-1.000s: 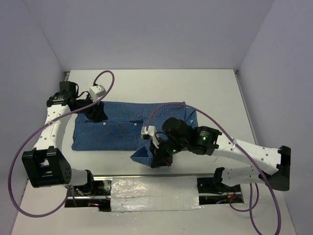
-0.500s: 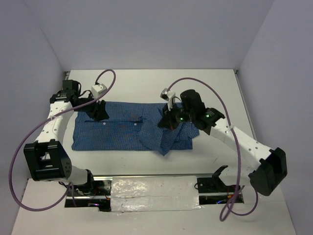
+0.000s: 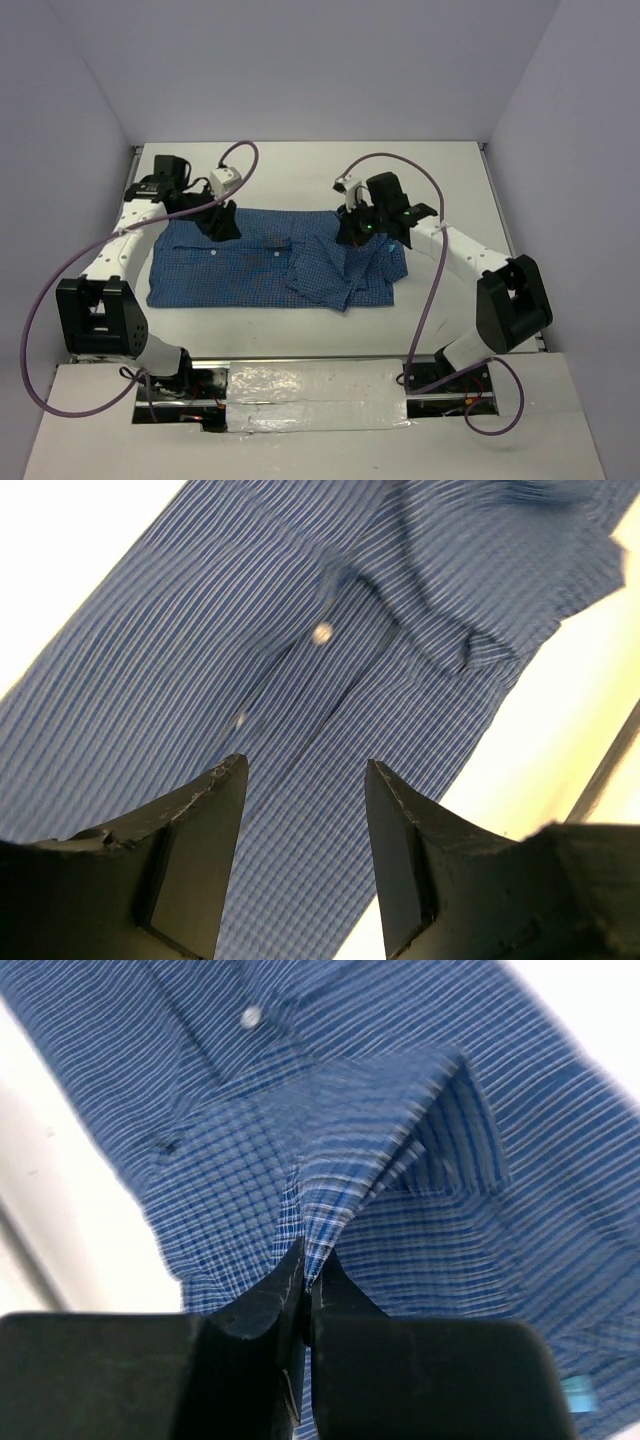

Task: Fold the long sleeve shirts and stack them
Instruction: Fold the shirt

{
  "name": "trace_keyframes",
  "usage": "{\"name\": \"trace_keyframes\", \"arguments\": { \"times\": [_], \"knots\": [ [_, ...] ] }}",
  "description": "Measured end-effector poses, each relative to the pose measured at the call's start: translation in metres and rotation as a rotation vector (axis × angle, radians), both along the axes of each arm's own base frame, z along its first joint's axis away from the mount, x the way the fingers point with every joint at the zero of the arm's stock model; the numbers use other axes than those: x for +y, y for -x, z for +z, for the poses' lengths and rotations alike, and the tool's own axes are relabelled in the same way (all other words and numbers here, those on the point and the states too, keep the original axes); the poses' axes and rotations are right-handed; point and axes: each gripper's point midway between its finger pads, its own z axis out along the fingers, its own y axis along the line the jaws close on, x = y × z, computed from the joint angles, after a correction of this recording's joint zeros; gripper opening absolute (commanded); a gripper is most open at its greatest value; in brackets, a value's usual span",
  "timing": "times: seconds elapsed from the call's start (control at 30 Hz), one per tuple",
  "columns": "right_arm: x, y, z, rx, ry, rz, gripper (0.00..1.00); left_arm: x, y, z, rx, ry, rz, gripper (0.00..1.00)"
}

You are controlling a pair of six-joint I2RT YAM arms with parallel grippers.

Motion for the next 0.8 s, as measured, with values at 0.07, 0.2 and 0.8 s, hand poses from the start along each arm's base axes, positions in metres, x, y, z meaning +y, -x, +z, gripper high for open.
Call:
{"name": "trace_keyframes", "arguments": {
  "times": [0.07,0.2,0.8],
  "knots": [
    [-0.004,-0.01,0.004,-0.045,0.001,-0.003,0.05,-0.019,-0.001,0.003,-0.014,0.001,-0.049,0.63],
    [-0.017,-0.025,0.001,-0.095,0.041,-0.021,0.14,-0.057,-0.001,0.004,-0.024,-0.008,-0.142,0.62],
    [-0.117,-0.098,-0.053,0.15,0.062,-0.568,0.5,-0.08,-0.01,-0.027,0.028,-0.112,-0.169,0.64]
  ]
}}
